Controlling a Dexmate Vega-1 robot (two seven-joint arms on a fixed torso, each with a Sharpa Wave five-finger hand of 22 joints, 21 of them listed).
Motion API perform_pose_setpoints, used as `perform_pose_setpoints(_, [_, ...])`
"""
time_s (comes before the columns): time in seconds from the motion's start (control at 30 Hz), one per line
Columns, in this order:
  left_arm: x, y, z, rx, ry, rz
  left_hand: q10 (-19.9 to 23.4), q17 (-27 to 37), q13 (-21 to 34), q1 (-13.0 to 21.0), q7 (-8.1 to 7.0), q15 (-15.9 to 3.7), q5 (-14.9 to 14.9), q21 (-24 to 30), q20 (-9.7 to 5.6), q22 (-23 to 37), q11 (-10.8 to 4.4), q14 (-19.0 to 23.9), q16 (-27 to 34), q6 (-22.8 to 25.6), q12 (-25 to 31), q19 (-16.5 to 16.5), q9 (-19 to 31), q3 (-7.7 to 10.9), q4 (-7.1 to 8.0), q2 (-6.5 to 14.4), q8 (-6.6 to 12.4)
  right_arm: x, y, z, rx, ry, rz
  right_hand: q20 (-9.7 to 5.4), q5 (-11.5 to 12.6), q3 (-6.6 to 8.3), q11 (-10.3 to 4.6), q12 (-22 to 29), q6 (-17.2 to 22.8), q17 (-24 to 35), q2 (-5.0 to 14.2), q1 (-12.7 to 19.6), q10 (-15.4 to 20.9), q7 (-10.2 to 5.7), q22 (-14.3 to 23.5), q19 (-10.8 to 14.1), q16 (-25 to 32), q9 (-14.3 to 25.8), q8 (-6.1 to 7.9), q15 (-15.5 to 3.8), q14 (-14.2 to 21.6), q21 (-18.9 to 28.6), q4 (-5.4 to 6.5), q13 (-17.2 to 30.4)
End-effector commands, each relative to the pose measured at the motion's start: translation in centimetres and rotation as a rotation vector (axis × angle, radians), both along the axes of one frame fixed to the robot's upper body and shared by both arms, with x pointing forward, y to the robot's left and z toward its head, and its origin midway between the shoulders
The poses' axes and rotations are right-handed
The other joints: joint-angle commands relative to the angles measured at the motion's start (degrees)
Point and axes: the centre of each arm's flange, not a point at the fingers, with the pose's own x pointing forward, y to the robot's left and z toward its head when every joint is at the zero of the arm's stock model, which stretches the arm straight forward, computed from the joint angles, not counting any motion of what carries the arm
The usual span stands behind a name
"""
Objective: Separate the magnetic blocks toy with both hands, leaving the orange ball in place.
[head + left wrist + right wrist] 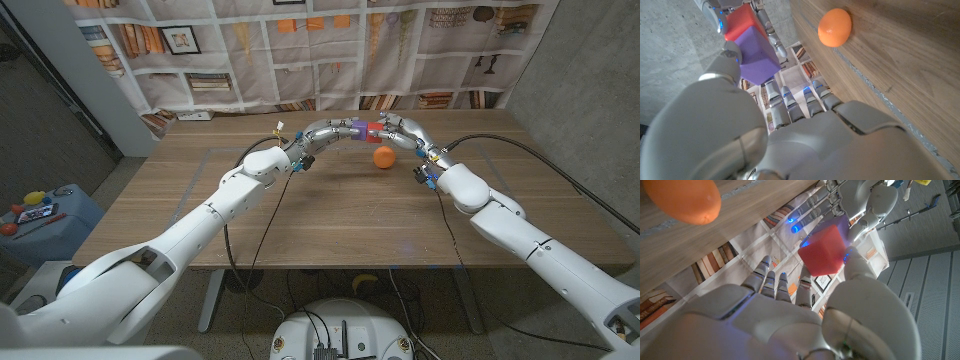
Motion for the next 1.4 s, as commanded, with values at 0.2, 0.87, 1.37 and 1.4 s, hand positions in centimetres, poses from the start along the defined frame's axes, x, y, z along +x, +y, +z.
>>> perform_pose_setpoints(0.2, [0.17, -0.25, -0.05, -0.003, 0.005, -0.010, 0.09, 0.12, 0.20, 2.93, -0.63, -2.85, 0.32, 0.41, 0.12, 0.08, 0.03, 0.03, 0.25, 15.92, 0.16, 0.24, 2.23, -0.45, -0.05, 3.61, 0.76, 0.10, 0.09, 0.12, 0.034, -0.012, -0.032, -0.68, -0.23, 0.63, -0.84, 0.76, 3.24, 0.42, 1.24, 1.73, 2.50, -1.08, 0.21, 1.77, 1.02, 1.27, 2.16, -1.07, 1.73, 0.36, -0.06, -0.08])
perform_pose_setpoints(0.87, [0.12, -0.17, -0.39, 0.001, 0.010, -0.007, -0.04, 0.12, 0.20, 3.32, -0.55, -2.61, 0.36, 0.40, 0.37, 0.09, 0.19, 0.01, 0.23, 15.83, 0.10, 0.21, 2.30, -0.84, -0.04, 3.81, 0.80, 0.09, -0.43, 0.31, 0.045, 0.000, -0.027, -1.49, -0.66, 0.55, -2.01, 0.83, 6.86, 0.80, 2.52, 2.95, 5.38, -2.46, 0.23, 3.17, 1.40, 1.16, 3.57, -2.19, 2.63, 0.05, 0.29, -0.47])
perform_pose_setpoints(1.37, [0.02, 0.22, -0.20, 0.007, 0.006, -0.001, 0.16, 0.11, 0.20, 3.51, -0.64, -2.77, 0.36, 0.42, 0.19, 0.08, -0.14, 0.06, 0.23, 16.14, 0.18, 0.29, 2.31, -1.11, -0.07, 3.74, 0.96, 0.12, -0.63, 0.30, 0.046, 0.016, -0.024, -1.52, -0.86, 0.32, -2.15, 0.54, 8.34, 0.94, 2.86, 3.34, 6.10, -3.01, 0.23, 3.47, 1.41, 0.78, 3.98, -2.34, 2.72, -0.18, 0.34, -0.62])
perform_pose_setpoints(1.4, [0.01, 0.26, -0.20, 0.006, 0.007, -0.001, 0.16, 0.11, 0.20, 3.52, -0.63, -2.80, 0.36, 0.43, 0.16, 0.08, -0.16, 0.05, 0.23, 16.18, 0.18, 0.30, 2.31, -1.14, -0.06, 3.75, 0.98, 0.12, -0.66, 0.30, 0.046, 0.016, -0.025, -1.55, -0.87, 0.30, -2.19, 0.52, 8.41, 0.95, 2.89, 3.37, 6.15, -3.10, 0.23, 3.46, 1.42, 0.75, 4.00, -2.35, 2.73, -0.21, 0.35, -0.63])
